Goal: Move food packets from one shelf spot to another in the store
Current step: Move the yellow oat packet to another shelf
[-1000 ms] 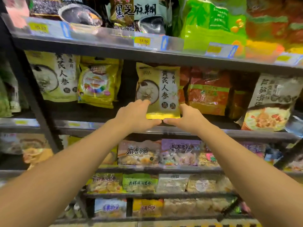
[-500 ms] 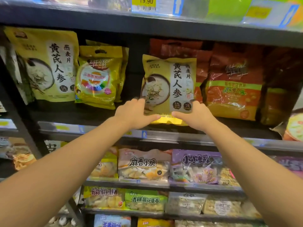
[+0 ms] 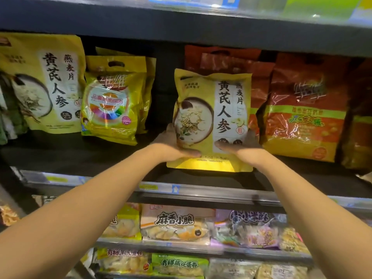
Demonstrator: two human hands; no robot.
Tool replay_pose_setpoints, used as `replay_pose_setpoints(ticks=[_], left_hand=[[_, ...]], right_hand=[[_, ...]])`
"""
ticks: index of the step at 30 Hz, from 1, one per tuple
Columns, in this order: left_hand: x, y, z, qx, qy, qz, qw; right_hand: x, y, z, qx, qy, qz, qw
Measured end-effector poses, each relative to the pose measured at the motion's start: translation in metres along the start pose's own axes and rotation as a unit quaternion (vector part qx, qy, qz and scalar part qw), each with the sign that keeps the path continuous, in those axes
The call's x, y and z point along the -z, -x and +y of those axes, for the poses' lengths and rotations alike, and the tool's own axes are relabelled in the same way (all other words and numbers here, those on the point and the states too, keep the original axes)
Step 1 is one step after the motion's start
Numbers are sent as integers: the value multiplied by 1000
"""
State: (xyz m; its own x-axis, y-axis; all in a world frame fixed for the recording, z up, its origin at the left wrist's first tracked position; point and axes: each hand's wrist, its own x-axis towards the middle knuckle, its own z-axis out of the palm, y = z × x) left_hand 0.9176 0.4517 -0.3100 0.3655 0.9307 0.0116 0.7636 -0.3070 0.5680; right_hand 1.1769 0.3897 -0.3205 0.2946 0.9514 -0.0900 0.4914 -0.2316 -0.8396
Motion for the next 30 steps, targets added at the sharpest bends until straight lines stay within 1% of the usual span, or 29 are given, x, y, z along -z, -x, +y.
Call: replay_pose_setpoints(ticks=[4, 7, 10, 13, 18, 21, 25, 28, 30], left_hand=[[-5, -9, -5, 10, 75, -26, 997], [-9, -8, -10, 20, 129, -29, 991], [-10, -2, -8, -3, 127, -7, 992], [-7, 8, -4, -21, 117, 1, 993], [4, 38, 1, -47, 108, 0, 993], [11, 57, 9, -56, 98, 21, 993], [26, 80, 20, -54, 120, 50, 990], [34, 103, 26, -52, 138, 53, 988], [37, 119, 29, -56, 147, 51, 986]], right_hand=[[1, -7, 5, 20, -33, -34, 999], [-2, -2, 8, 63, -40, 4, 997], [-4, 5, 5, 76, -16, 22, 997], [-3, 16, 2, 90, -21, 12, 996], [0, 51, -4, 88, -16, 22, 996], [7, 69, -16, 115, -2, 16, 993], [17, 92, -33, 149, 17, 26, 988], [20, 112, -38, 148, 24, 49, 987], [21, 126, -39, 155, 28, 50, 986]])
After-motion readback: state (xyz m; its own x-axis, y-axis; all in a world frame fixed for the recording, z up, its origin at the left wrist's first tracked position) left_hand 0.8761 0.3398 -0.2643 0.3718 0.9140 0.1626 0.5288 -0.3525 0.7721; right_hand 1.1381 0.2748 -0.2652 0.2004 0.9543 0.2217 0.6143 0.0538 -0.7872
